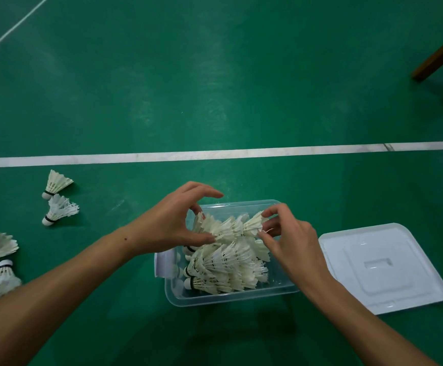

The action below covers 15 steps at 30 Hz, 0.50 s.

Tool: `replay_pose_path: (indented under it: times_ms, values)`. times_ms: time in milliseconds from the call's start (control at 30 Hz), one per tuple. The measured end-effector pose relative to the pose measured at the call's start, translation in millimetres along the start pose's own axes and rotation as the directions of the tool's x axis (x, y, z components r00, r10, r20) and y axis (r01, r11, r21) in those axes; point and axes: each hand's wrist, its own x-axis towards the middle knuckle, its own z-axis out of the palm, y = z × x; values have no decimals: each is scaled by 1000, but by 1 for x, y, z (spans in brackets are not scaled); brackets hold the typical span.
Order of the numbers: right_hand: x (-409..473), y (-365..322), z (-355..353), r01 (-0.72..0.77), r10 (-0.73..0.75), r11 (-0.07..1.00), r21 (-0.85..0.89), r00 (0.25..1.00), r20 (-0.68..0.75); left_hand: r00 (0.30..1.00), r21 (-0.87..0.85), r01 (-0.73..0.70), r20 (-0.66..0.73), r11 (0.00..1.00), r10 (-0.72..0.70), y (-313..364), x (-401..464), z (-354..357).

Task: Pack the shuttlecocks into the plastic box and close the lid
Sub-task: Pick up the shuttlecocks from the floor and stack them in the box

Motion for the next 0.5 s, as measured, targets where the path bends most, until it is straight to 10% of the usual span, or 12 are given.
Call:
replay_pose_path:
  times_ms: [500]
  values:
    - [23, 0, 9, -219, 174, 959, 181, 957, 233, 1000, 138, 2, 12, 990, -4, -2, 3, 12]
